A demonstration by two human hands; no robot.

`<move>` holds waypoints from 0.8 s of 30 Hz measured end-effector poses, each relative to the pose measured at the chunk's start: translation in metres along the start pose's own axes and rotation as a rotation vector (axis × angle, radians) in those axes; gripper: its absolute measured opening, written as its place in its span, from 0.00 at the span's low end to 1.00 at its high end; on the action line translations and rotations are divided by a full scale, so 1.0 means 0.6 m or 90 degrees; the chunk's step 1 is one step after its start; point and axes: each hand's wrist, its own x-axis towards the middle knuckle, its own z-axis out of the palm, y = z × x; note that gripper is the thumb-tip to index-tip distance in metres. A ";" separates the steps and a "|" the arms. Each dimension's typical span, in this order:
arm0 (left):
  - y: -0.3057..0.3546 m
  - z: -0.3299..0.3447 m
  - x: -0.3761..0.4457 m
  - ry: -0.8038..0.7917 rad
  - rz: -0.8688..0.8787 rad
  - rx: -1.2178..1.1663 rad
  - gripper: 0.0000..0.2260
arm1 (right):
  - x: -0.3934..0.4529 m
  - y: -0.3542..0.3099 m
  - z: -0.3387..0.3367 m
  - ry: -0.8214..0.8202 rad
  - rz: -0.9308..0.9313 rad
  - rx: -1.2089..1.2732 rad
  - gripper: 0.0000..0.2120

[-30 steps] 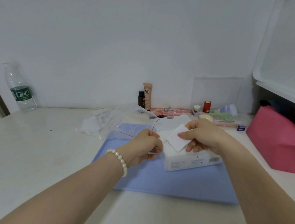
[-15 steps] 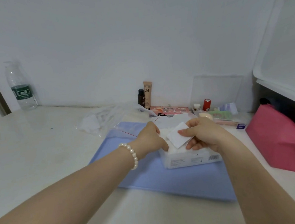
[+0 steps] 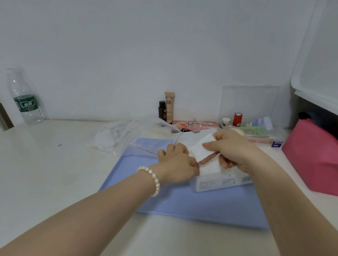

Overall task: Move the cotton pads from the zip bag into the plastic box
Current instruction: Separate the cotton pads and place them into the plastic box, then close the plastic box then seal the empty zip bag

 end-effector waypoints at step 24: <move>-0.052 -0.009 0.004 0.041 -0.020 -0.424 0.13 | 0.001 0.002 0.055 0.001 -0.022 -0.275 0.13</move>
